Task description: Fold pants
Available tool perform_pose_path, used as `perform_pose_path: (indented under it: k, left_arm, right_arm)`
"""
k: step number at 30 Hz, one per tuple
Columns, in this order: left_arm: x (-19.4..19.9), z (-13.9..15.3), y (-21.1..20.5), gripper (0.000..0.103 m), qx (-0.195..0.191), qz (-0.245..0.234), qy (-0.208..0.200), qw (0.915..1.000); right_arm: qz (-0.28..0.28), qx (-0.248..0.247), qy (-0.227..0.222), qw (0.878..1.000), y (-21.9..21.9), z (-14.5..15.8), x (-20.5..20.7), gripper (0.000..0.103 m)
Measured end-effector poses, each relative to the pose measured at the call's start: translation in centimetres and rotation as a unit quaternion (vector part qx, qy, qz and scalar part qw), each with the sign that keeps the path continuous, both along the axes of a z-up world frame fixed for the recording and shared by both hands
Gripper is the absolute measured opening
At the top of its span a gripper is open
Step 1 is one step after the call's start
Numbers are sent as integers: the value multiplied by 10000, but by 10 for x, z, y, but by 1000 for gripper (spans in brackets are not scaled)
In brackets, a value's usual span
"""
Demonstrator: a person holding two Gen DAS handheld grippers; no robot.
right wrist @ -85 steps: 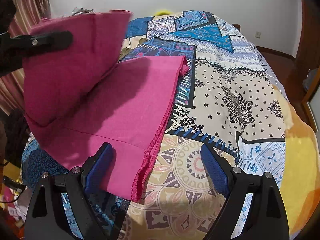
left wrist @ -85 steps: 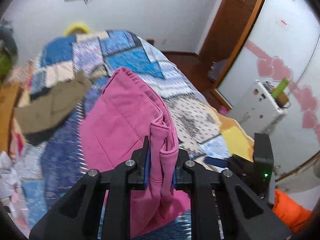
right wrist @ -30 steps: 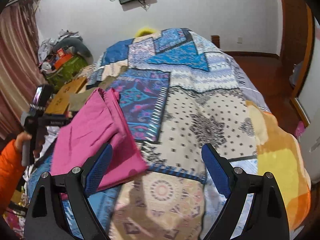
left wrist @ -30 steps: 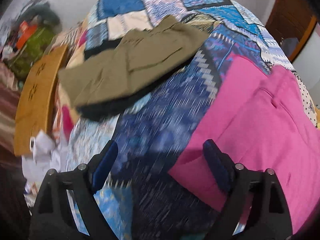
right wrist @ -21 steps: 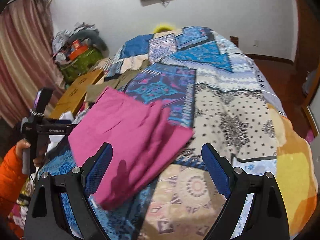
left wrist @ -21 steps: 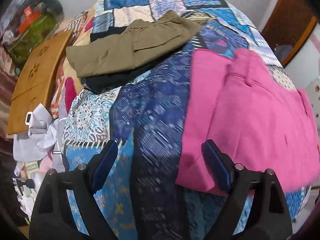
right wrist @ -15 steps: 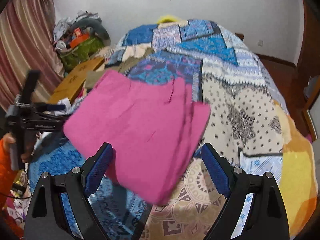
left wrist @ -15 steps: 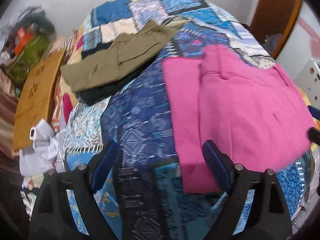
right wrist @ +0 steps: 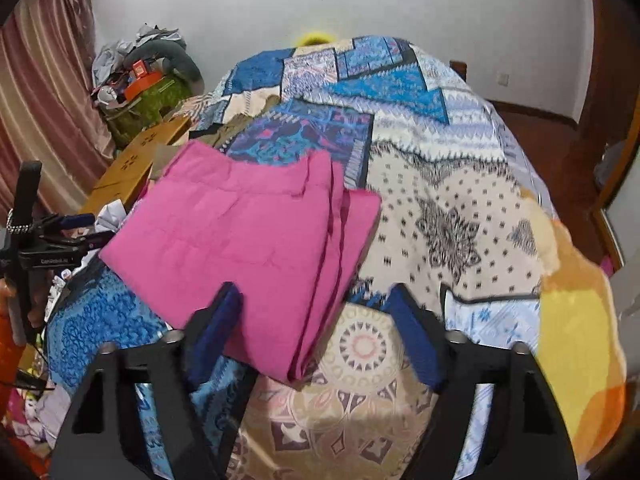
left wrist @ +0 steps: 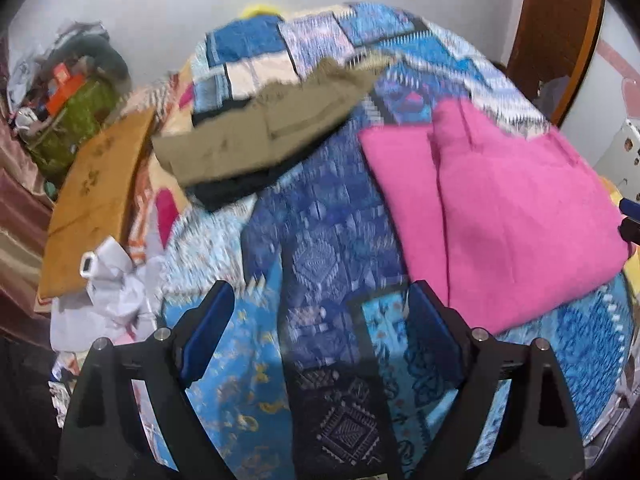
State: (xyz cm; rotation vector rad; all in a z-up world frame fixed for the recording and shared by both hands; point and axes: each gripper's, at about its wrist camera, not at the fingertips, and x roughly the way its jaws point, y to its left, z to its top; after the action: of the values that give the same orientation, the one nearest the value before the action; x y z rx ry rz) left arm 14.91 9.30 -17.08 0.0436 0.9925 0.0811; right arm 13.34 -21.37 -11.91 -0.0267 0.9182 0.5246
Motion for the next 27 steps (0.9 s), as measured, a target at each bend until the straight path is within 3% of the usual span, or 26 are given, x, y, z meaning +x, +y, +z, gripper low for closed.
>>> perform_pose_path:
  k: [2, 5, 7, 9, 12, 16, 20, 27]
  left_arm:
    - [3, 14, -5, 88, -91, -65, -282, 9995]
    - [12, 40, -23, 73, -256, -398, -718, 9963]
    - [19, 49, -35, 63, -340, -595, -830, 9942]
    - [30, 55, -49, 45, -440, -830, -843, 9920]
    - [50, 54, -71, 34, -588, -1159, -733, 9888]
    - [73, 39, -93, 30, -596, -1398, -460, 9873]
    - [85, 6, -104, 30, -414, -1492, -3, 9879]
    - [59, -4, -105, 31, 102, -1834, -85, 9829]
  right_arm:
    - [-21, 62, -112, 9999, 2, 7, 4, 47]
    - [31, 254, -196, 9995, 9, 15, 14, 29]
    - [111, 376, -200, 9990, 16, 19, 23, 27]
    - [198, 410, -213, 9987, 25, 20, 29, 27]
    - [366, 349, -241, 9984, 42, 19, 39, 27]
    - [649, 214, -102, 9976, 62, 11, 51, 27]
    - [928, -68, 307, 9952, 77, -12, 58, 27]
    - [1106, -173, 210, 9935, 65, -18, 38, 27]
